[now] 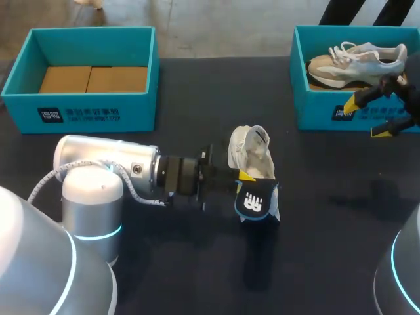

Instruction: Take the shoe out of the shoebox, open the shoe tongue, remove and reinsert the insole, then place the shoe into the shoebox

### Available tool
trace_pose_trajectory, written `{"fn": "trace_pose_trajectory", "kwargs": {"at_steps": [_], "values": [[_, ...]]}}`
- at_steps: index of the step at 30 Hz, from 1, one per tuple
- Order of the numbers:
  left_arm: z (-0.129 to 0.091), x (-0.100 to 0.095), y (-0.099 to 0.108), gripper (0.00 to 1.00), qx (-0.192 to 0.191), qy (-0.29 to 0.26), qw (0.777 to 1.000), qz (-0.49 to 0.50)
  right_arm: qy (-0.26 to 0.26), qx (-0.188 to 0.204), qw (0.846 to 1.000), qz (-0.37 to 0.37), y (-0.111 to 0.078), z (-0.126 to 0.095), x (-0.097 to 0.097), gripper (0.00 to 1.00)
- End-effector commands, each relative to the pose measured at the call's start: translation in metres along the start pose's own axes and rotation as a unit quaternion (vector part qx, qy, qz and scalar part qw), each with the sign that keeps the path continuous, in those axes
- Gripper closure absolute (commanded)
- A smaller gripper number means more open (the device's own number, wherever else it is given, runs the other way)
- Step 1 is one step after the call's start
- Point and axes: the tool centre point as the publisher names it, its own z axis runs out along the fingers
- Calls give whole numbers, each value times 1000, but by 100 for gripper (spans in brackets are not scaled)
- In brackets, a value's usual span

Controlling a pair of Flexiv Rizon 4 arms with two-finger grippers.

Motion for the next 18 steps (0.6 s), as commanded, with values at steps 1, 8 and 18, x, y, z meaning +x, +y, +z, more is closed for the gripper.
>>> {"fn": "trace_pose_trajectory", "kwargs": {"at_steps": [1,8,18], "values": [[6,-2,6,100,1,1,1000,-1,-2,0,1000,1,0,1,0,0],[11,-4,14,100,2,2,1000,-2,-2,0,1000,1,0,1,0,0],[14,-9,21,100,0,9,1000,-1,-2,0,1000,1,0,1,0,0]]}}
